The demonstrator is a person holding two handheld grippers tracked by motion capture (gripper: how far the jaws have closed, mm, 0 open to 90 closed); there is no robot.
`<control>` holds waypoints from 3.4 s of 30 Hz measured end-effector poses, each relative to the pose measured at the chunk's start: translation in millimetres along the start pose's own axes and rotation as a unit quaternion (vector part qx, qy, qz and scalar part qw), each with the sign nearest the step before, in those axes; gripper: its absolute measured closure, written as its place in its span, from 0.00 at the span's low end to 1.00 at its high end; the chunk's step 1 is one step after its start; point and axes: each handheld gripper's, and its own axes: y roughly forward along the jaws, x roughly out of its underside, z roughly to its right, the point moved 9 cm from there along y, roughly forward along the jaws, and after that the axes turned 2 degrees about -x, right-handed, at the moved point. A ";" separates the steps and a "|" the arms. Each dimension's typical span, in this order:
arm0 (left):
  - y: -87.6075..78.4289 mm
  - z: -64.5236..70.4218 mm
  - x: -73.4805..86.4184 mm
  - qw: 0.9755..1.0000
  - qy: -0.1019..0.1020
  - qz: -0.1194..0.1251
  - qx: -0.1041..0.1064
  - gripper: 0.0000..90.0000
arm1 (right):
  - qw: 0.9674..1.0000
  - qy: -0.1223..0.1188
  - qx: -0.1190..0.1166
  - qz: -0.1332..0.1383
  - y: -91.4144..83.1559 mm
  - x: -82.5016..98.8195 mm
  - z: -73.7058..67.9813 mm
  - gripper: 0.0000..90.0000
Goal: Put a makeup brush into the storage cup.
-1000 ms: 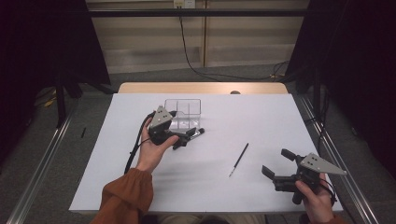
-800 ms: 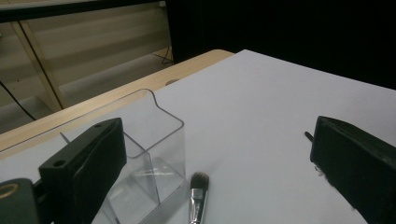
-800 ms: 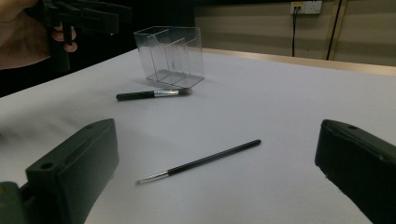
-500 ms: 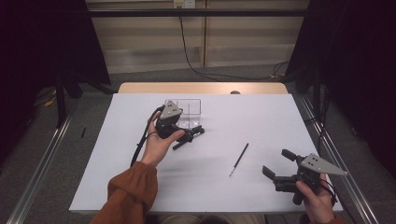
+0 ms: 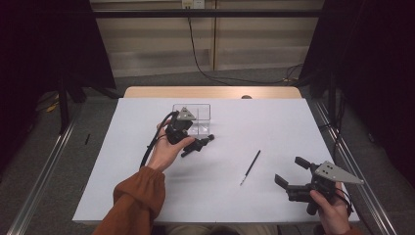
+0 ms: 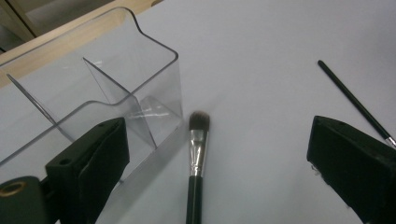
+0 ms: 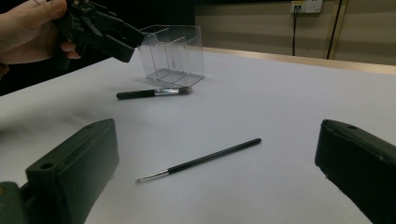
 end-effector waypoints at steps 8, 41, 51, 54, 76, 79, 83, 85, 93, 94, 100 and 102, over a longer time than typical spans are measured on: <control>10.8 -3.3 7.5 0.998 0.007 -0.067 0.008 0.08 | 1.000 0.000 -0.001 -0.001 0.2 0.4 -0.1 0.00; 42.1 -1.8 29.1 0.965 0.029 -0.257 0.039 0.07 | 1.000 0.002 -0.007 -0.008 1.6 2.5 -1.6 0.00; 51.1 -8.2 34.8 0.960 0.027 -0.277 0.028 0.20 | 1.000 0.001 -0.009 -0.008 1.7 2.8 -1.6 0.00; 52.8 -8.4 36.0 0.957 0.031 -0.287 0.022 0.24 | 1.000 -0.001 -0.010 -0.007 1.9 2.8 -1.8 0.00; 61.2 -8.8 37.5 0.950 0.015 -0.313 0.017 0.62 | 1.000 0.000 -0.011 -0.009 1.8 3.3 -2.1 0.00; 61.4 -6.3 36.4 0.947 0.019 -0.321 0.019 0.68 | 1.000 -0.001 -0.011 -0.010 1.9 3.5 -2.0 0.00; 62.0 -4.2 35.5 0.943 0.032 -0.331 0.025 0.76 | 1.000 0.000 -0.011 -0.011 2.1 3.9 -2.0 0.00; 62.5 -4.8 35.4 0.942 0.021 -0.333 0.027 0.76 | 1.000 0.003 -0.013 -0.011 2.2 3.9 -2.2 0.00; 63.1 -7.6 35.6 0.944 0.011 -0.329 0.027 0.87 | 1.000 0.001 -0.012 -0.011 1.7 3.8 -2.4 0.00; 62.7 -8.1 35.8 0.944 0.013 -0.328 0.029 0.87 | 1.000 0.001 -0.012 -0.011 1.6 3.9 -2.4 0.00; 61.5 -8.8 35.8 0.943 0.027 -0.328 0.037 0.88 | 1.000 0.003 -0.011 -0.012 1.7 4.6 -1.6 0.00; 62.1 -8.1 35.7 0.946 0.024 -0.320 0.037 0.88 | 1.000 0.002 -0.010 -0.012 1.4 4.7 -1.3 0.00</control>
